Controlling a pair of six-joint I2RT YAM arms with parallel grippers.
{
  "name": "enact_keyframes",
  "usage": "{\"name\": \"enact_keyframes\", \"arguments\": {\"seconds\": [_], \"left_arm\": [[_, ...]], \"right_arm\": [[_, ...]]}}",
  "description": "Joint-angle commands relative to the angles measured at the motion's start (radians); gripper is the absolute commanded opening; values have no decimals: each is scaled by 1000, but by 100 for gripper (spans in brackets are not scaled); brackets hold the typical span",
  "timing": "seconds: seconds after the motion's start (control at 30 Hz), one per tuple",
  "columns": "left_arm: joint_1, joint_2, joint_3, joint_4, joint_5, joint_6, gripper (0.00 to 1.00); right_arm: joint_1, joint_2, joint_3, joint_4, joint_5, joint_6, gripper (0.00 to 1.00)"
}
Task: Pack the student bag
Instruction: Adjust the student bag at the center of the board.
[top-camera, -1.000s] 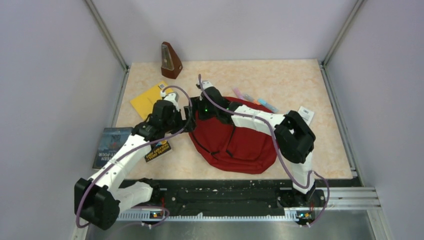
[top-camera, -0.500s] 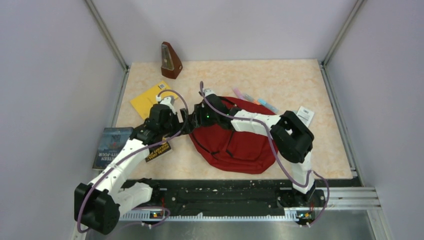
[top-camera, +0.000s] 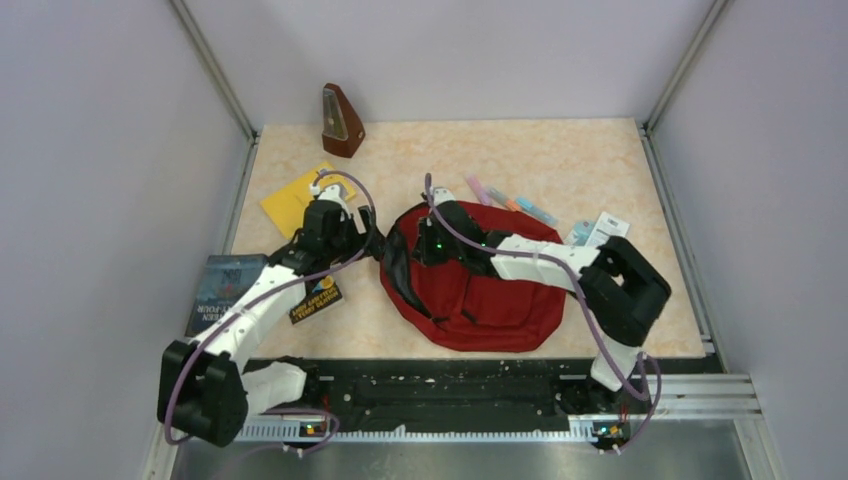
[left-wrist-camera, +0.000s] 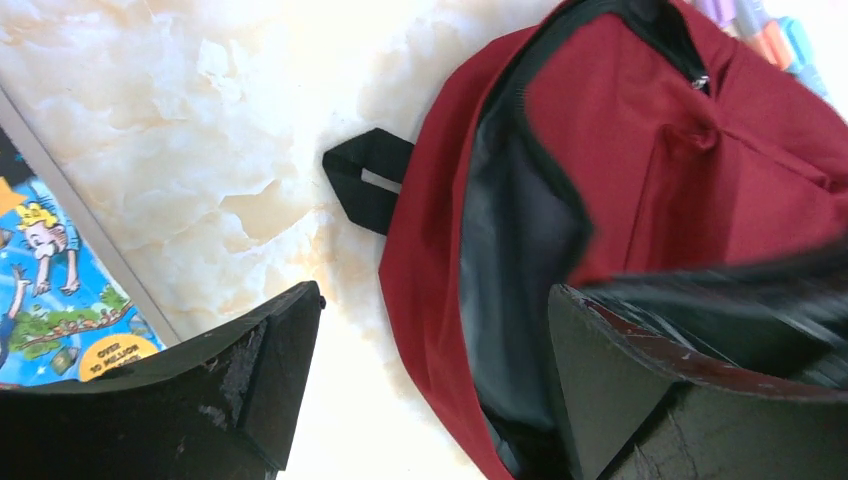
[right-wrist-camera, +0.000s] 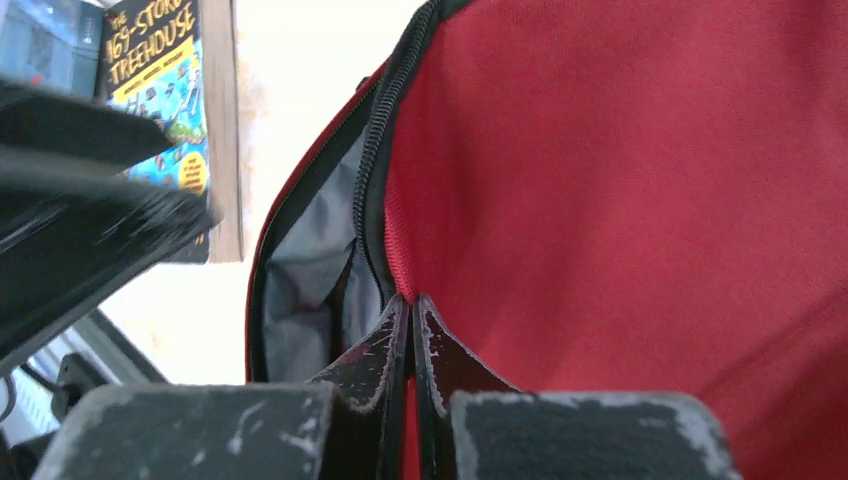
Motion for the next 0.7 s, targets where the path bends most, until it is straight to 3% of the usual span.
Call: {"name": "enact_keyframes", "arguments": {"seconds": [0.0,0.17,0.3,0.4,0.5,0.67], "left_arm": [[5,114,50,108,12,-7,88],[3,257,125,132,134,21,86],[1,345,156,148,135,43,85],[-1,389,170,134,129,61,73],[-8,400,165,135,120,71,55],[-20,390,139,137,103,87,29]], "right_arm": [[15,-221,-135,71,79,36,0],[13,-429,-309,38,190,67,0],[13,-582,-428,-42,294,104,0],[14,-699,-522,-123,404,156,0],[13,-802,-611,-208,481,218,0],[13,-918,-702,-334,498,319,0]]}}
